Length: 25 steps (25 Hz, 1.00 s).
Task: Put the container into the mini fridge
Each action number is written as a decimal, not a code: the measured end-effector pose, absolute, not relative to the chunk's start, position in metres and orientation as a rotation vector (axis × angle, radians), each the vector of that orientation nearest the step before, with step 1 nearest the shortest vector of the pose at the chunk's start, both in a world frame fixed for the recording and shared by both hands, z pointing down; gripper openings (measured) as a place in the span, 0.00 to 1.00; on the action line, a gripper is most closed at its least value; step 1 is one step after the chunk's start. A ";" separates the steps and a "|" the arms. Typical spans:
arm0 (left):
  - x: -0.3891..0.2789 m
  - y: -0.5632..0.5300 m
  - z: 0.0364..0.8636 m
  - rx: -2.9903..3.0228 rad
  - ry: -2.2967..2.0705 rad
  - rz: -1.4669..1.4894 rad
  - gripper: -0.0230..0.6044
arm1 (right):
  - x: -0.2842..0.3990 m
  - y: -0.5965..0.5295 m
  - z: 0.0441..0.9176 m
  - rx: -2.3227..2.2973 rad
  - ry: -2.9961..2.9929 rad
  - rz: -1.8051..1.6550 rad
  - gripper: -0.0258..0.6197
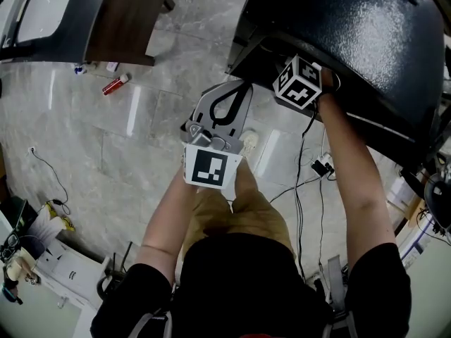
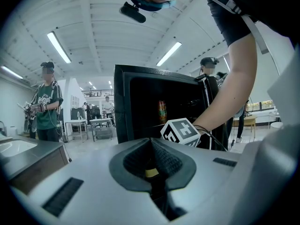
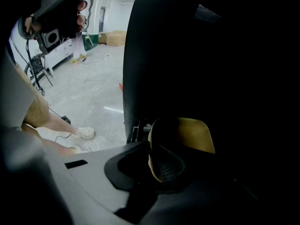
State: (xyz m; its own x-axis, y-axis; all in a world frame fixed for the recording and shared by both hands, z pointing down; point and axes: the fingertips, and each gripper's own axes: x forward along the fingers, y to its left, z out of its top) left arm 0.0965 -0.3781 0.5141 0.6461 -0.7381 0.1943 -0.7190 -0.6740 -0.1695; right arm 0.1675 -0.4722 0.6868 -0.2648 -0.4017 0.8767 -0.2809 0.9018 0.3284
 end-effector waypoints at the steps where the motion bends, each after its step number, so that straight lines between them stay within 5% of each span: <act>1: 0.099 -0.376 0.514 -2.779 1.228 -0.382 0.07 | 0.168 -0.471 0.684 0.512 -1.867 -0.127 0.10; 25: 0.090 -0.384 0.486 -2.795 1.136 -0.370 0.07 | 0.165 -0.455 0.620 0.686 -1.932 -0.182 0.10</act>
State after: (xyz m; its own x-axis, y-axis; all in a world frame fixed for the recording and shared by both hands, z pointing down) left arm 0.0902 -0.3835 0.4860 0.6918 -0.6979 0.1854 -0.6730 -0.7162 -0.1847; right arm 0.1649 -0.4548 0.6199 -0.3056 -0.5375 0.7859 -0.3808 0.8255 0.4164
